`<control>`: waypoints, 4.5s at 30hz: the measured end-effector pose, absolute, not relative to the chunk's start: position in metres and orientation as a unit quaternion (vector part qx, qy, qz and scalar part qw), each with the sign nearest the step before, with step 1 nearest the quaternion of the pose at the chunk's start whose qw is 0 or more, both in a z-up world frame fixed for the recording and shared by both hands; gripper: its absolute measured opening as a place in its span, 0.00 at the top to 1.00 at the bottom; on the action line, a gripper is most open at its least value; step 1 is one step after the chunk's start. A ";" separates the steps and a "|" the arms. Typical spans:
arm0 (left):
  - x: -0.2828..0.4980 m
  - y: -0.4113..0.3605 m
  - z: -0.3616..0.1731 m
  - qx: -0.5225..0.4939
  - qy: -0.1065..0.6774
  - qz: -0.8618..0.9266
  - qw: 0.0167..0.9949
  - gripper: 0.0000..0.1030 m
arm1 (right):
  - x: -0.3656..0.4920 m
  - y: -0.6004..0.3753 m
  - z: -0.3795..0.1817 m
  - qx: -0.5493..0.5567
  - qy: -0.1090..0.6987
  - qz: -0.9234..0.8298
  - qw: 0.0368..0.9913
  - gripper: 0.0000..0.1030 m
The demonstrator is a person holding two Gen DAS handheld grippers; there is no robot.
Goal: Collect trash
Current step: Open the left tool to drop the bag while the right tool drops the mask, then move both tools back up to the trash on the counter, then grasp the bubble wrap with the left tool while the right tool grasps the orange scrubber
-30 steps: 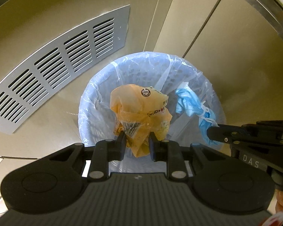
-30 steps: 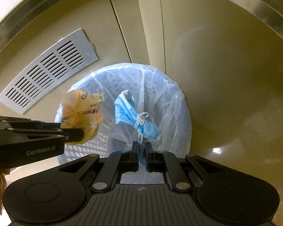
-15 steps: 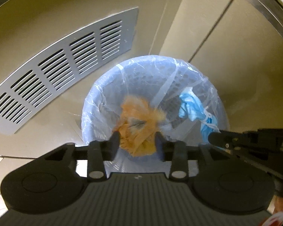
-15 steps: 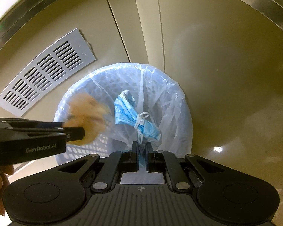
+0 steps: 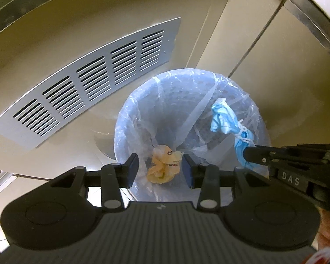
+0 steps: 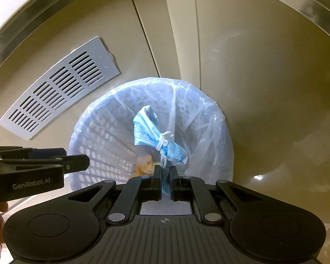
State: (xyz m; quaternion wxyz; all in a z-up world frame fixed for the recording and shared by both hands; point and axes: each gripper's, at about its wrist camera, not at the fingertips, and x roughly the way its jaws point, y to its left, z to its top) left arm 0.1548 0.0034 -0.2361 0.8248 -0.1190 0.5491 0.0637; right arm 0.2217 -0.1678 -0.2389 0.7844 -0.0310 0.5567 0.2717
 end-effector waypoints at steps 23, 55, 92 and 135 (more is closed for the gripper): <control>0.137 0.008 -0.212 -0.119 0.538 0.066 0.832 0.62 | 0.213 -0.179 -0.212 -0.007 0.544 0.275 0.792 0.57; 0.130 0.012 -0.032 -0.093 0.390 0.001 0.916 0.39 | 0.176 -0.197 -0.018 0.060 0.394 0.233 0.887 0.49; 0.406 -0.041 -0.004 0.030 0.358 -0.024 0.933 0.53 | 0.432 -0.252 -0.008 0.020 0.337 0.283 0.898 0.42; 0.403 -0.013 0.032 -0.013 0.334 0.026 0.942 0.93 | 0.538 -0.227 -0.034 -0.050 0.304 0.262 0.914 0.81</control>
